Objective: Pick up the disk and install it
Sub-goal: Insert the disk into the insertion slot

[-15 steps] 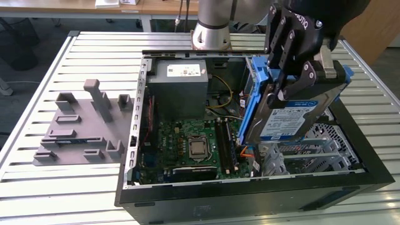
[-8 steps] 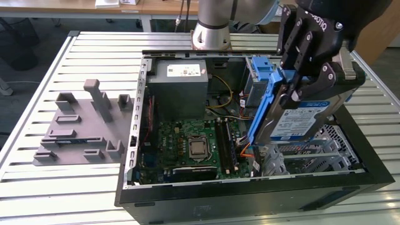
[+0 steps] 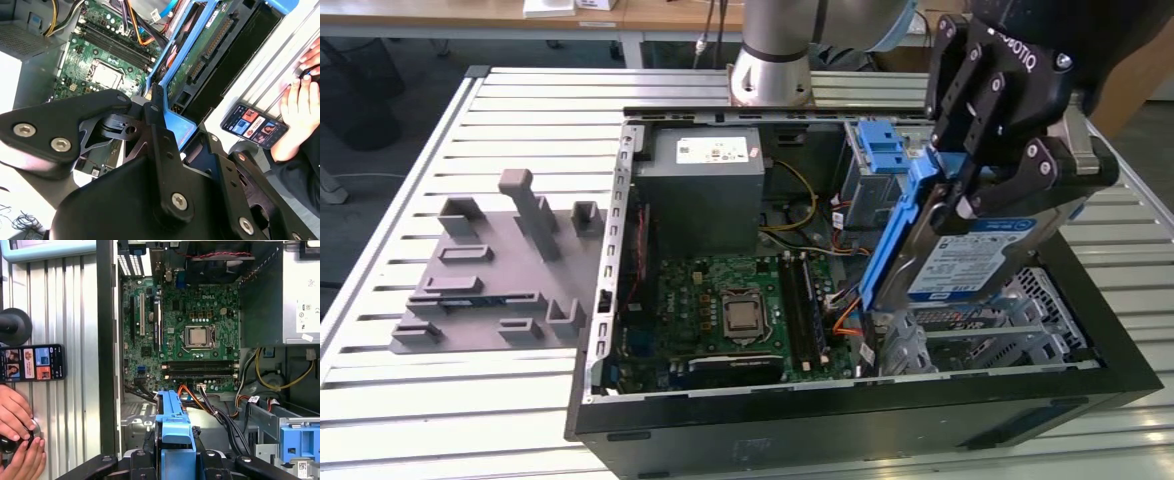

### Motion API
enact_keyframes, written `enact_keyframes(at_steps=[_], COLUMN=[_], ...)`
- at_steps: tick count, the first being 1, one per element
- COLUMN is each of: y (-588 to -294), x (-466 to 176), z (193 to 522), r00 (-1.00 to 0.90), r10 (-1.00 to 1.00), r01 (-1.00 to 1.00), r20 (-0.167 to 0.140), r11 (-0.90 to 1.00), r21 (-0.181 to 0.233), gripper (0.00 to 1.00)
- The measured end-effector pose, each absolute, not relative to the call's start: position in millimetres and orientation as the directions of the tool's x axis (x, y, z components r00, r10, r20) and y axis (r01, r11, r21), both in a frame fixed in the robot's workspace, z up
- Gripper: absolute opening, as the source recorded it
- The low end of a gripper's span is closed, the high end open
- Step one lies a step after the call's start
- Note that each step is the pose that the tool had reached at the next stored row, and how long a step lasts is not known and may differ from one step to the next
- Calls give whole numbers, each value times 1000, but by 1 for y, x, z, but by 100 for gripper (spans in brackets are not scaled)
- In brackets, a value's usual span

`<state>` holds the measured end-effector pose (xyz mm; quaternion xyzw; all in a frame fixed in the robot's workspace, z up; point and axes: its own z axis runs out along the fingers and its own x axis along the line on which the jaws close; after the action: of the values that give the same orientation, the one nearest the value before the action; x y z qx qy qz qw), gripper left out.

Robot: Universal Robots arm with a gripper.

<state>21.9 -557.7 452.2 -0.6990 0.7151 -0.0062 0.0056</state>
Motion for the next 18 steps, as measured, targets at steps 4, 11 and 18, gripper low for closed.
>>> enact_keyframes(at_steps=[4, 11, 18], y=[-559, -559, -559], x=[26, 39, 50], z=[451, 448, 446], r00=[-23, -23, -23], r10=[-1000, -1000, -1000], r01=[-1000, -1000, -1000], r20=[1, 1, 1], r11=[23, 23, 23], r21=[-17, -17, -17], gripper=[36, 36, 36])
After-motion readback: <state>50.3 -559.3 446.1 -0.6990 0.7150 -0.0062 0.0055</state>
